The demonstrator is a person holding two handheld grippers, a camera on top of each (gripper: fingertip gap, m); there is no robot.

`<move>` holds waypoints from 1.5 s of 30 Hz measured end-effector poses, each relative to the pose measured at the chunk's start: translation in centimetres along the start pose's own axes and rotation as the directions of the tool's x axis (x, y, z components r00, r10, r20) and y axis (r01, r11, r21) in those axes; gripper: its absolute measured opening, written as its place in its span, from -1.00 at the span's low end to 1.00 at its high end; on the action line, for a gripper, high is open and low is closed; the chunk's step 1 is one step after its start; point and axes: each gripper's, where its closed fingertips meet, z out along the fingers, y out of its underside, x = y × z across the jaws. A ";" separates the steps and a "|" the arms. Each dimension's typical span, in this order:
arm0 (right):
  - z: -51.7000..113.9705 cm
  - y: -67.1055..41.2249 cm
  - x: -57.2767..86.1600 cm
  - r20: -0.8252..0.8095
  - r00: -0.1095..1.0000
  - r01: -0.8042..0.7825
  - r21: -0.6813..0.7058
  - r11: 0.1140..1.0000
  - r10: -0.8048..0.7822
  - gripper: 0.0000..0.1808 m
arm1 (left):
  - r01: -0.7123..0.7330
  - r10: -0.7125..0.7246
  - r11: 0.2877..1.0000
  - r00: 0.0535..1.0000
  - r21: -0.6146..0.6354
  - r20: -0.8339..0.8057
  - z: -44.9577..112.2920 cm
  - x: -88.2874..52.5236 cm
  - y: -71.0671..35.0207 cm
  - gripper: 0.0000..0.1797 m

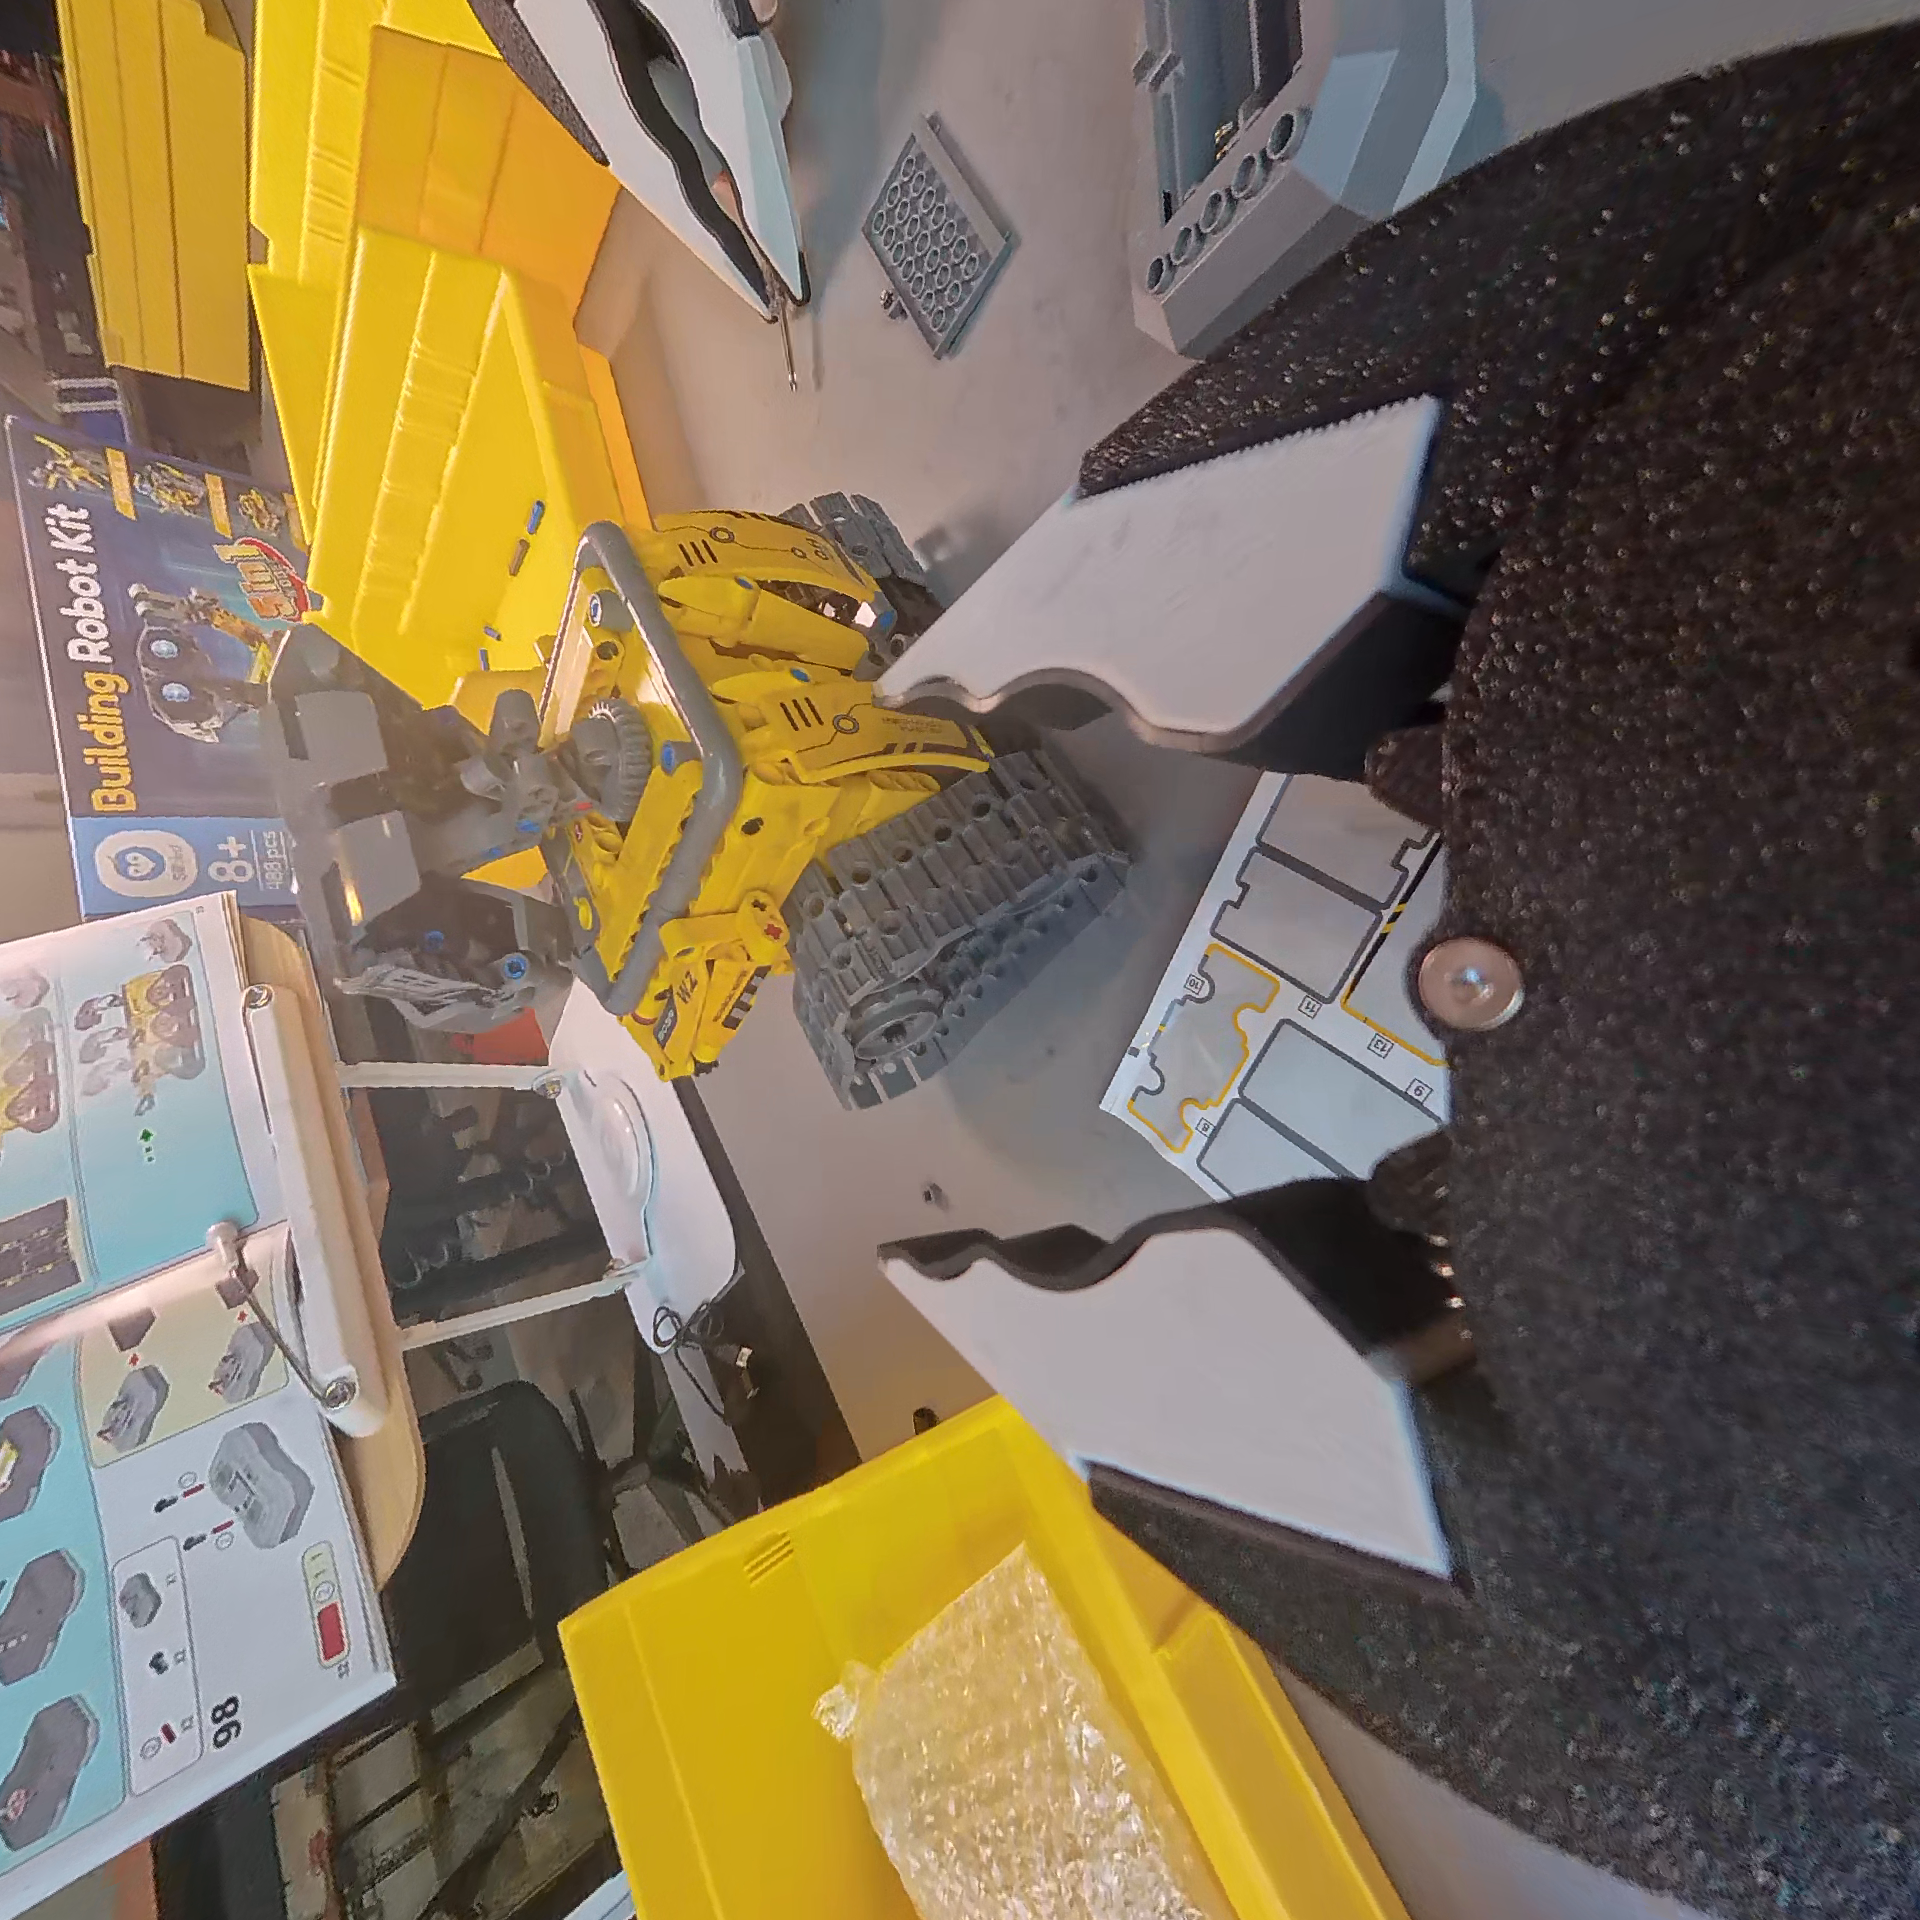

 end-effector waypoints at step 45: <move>-2.9 -6.2 -4.5 0.216 0.973 -0.002 0.368 0.930 -0.083 -1.00 | -0.261 0.057 0.952 0.669 -0.161 -0.741 -5.6 15.9 2.0 0.22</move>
